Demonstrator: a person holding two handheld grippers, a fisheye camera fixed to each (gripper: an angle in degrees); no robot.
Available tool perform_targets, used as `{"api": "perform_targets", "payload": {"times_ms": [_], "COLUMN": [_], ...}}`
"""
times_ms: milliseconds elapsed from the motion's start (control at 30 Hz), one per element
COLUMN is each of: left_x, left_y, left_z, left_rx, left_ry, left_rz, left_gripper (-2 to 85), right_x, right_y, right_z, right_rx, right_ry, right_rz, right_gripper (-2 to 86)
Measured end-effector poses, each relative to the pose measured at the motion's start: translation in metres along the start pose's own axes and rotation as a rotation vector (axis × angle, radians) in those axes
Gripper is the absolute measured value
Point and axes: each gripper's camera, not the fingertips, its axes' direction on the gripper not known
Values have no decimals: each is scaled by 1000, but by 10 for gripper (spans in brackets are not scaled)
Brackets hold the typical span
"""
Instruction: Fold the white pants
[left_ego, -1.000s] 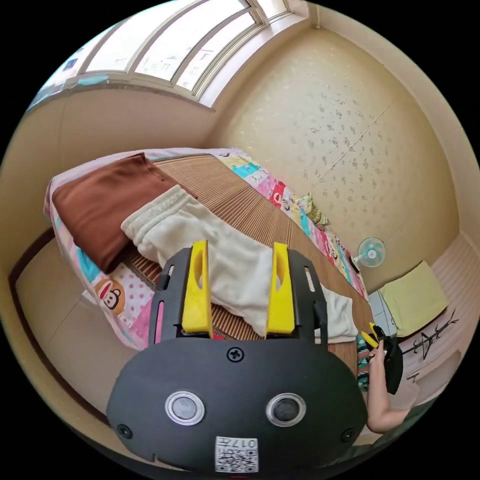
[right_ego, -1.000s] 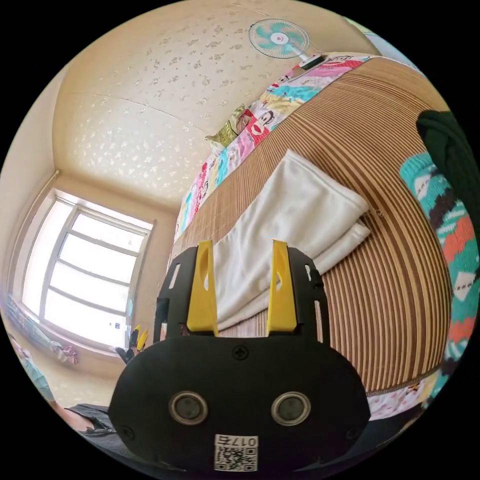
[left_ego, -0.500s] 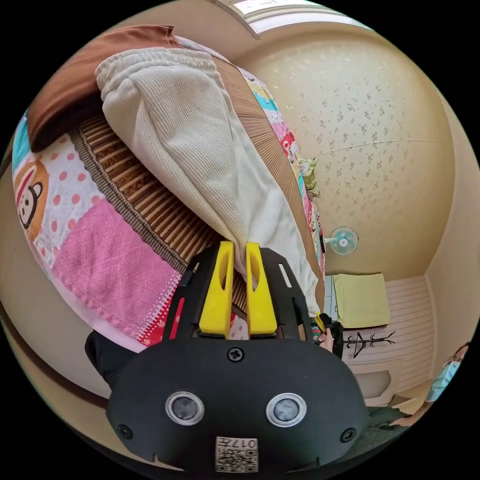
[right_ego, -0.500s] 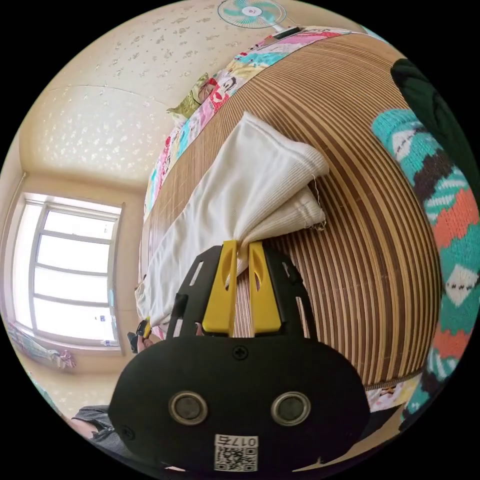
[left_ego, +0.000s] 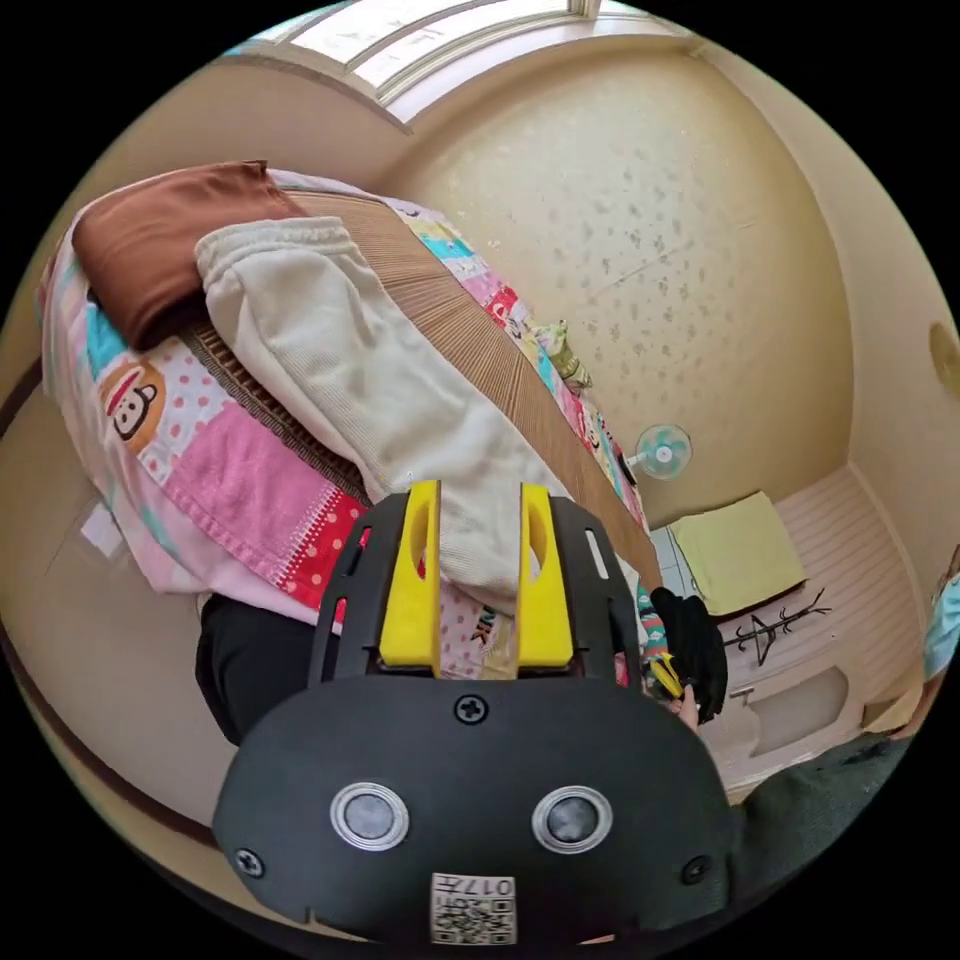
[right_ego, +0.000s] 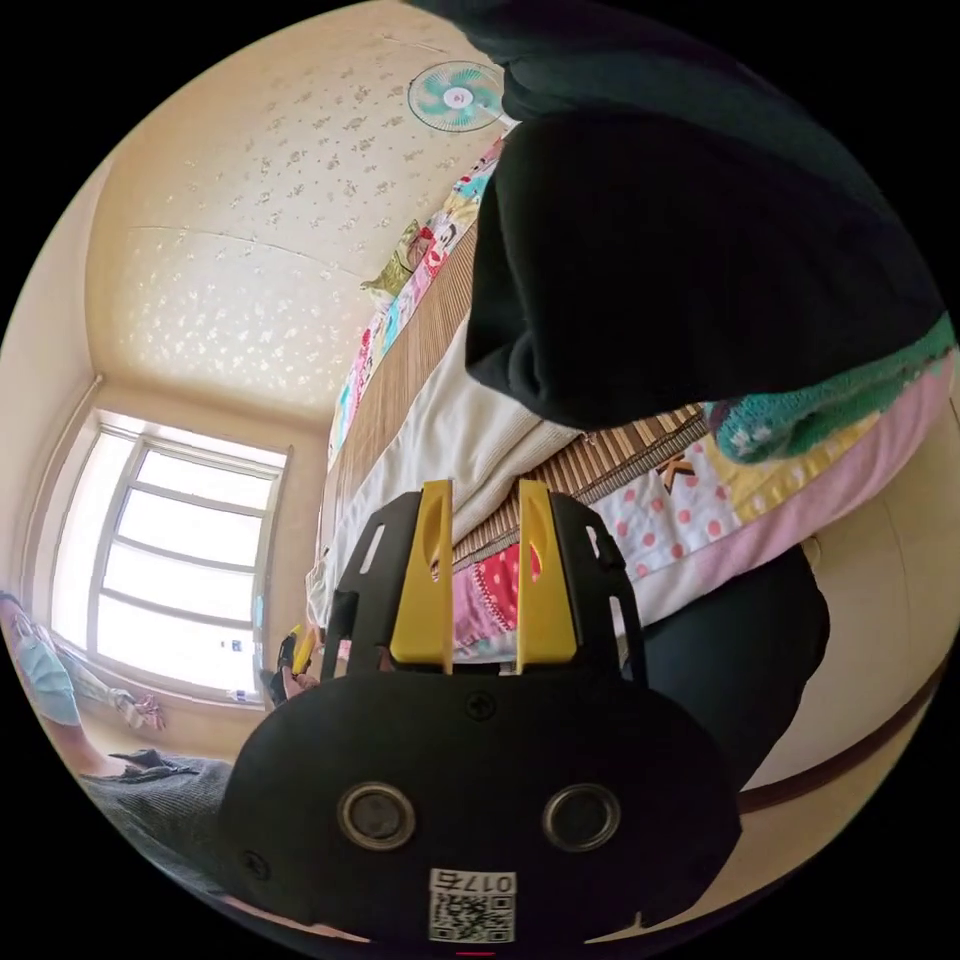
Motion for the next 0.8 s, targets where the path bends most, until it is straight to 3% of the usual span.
{"api": "perform_targets", "payload": {"times_ms": [100,200,267,333,400,533,600,700,800], "left_x": [39,56,43,39,36,31,22,-4,-20], "left_y": [6,14,32,39,40,35,36,46,57], "left_z": [43,106,164,166,167,122,108,110,98], "left_rx": [-145,-368,-580,-524,-557,-427,-409,-466,-380], "left_ry": [18,78,-62,-181,-175,28,-3,-124,-67], "left_rz": [198,290,251,256,263,298,304,269,226], "left_gripper": [119,116,69,5,-4,-9,-8,-5,31], "right_x": [-7,-7,-5,-6,-13,-54,-64,-38,14], "right_y": [-14,-32,-38,-37,-36,-19,-6,3,4], "right_z": [2,24,42,48,40,8,-1,8,23], "right_rx": [39,-5,-27,25,50,102,127,86,23], "right_ry": [-43,91,152,153,178,186,239,306,164], "right_rz": [-23,35,53,42,6,-166,-217,-147,0], "right_gripper": [84,70,61,41,36,27,25,23,22]}}
